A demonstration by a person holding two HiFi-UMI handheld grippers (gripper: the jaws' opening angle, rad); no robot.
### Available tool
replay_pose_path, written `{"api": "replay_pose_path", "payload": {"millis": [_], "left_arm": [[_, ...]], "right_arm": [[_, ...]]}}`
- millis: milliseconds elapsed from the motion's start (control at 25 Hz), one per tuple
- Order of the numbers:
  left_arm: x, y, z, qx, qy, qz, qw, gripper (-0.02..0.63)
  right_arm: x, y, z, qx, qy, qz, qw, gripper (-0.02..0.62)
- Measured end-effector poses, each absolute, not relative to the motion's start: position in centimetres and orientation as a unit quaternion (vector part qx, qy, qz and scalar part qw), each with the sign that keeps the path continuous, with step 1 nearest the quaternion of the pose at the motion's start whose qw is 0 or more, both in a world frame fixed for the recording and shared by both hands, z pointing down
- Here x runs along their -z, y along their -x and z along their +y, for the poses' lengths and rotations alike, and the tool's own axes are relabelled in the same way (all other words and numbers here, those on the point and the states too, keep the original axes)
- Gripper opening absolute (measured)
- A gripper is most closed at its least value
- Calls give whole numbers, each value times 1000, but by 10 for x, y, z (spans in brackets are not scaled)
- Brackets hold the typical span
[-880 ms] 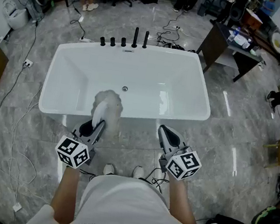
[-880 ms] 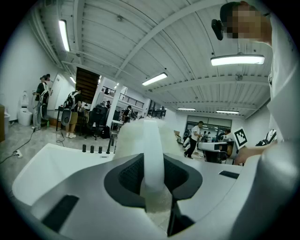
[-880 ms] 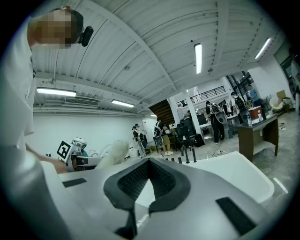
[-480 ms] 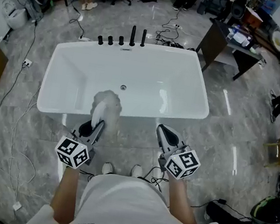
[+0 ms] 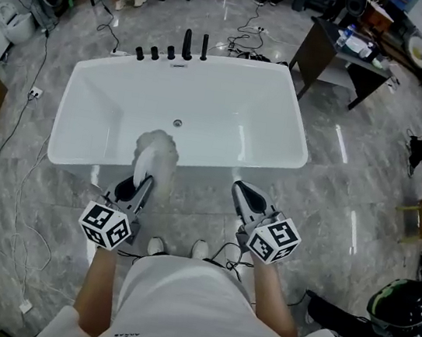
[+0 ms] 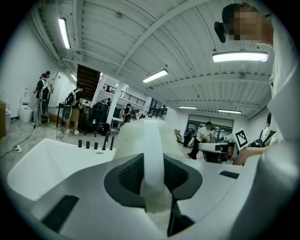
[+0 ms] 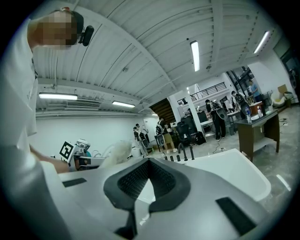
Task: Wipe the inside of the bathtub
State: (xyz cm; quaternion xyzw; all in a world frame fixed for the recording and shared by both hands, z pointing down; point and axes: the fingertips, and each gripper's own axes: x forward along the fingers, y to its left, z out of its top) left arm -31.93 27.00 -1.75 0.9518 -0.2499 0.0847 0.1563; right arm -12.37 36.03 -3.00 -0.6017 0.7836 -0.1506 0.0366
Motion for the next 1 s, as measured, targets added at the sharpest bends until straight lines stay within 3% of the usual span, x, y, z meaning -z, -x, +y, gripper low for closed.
{"api": "replay_pose_path", "payload": {"millis": [1000], "left_arm": [[-13, 262, 292, -128, -948, -230, 182, 97]], "right_arm": [[-5, 84, 375, 201, 578, 790, 34, 3]]}}
